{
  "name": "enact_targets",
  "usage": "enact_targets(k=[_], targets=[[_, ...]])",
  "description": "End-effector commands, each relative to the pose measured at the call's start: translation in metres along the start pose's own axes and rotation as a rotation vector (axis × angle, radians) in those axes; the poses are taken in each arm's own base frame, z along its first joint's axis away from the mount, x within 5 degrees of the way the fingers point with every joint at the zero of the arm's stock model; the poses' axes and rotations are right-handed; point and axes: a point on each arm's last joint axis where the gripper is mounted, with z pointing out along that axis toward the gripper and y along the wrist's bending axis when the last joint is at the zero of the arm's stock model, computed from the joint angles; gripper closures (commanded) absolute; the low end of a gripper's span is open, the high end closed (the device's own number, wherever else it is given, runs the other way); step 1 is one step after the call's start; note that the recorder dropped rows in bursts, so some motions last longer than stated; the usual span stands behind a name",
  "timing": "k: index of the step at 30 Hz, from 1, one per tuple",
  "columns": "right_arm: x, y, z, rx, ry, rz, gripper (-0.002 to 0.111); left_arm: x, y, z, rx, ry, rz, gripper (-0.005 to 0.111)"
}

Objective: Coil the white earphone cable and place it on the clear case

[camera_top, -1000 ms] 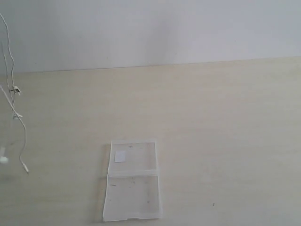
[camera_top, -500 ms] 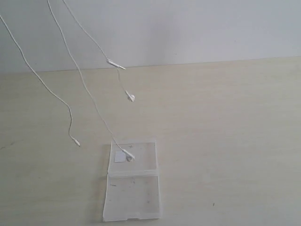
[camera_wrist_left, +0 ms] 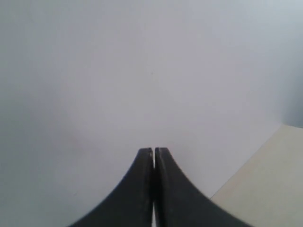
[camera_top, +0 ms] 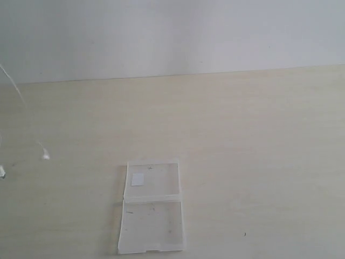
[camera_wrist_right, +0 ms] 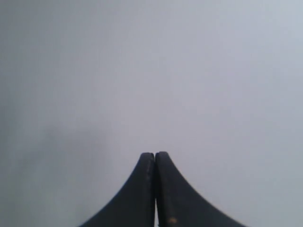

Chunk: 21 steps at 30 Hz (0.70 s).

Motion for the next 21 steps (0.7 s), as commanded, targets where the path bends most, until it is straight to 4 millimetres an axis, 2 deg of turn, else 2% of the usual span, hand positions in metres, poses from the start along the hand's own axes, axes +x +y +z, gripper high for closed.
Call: enact_targets(k=[1,3,7,10,14,17,21], targets=[[-0.059,0.006,0.027,0.022,-0.071,0.000,0.108,-0.005,-0.003,-0.004,0.016,-0.041,-0.031,0.107],[-0.076,0.007,0.045,0.060,0.066,-0.020,0.108,-0.007,-0.003,-0.004,0.020,-0.061,-0.042,0.107],[-0.117,0.008,0.091,0.118,0.235,-0.038,0.108,-0.009,-0.001,-0.004,-0.006,-0.088,-0.043,0.107],[-0.130,0.005,0.131,0.177,0.456,-0.075,0.108,-0.011,-0.002,-0.004,0.001,-0.103,-0.053,0.107],[-0.109,-0.001,0.173,0.213,0.821,-0.065,0.108,-0.013,-0.001,-0.004,0.001,-0.125,-0.063,0.107],[-0.084,-0.006,0.194,0.208,0.964,-0.071,0.108,-0.015,-0.001,-0.005,-0.008,-0.154,-0.069,0.107],[-0.047,-0.008,0.210,0.204,1.096,0.033,0.108,-0.017,-0.002,-0.005,0.009,-0.177,-0.071,0.107]])
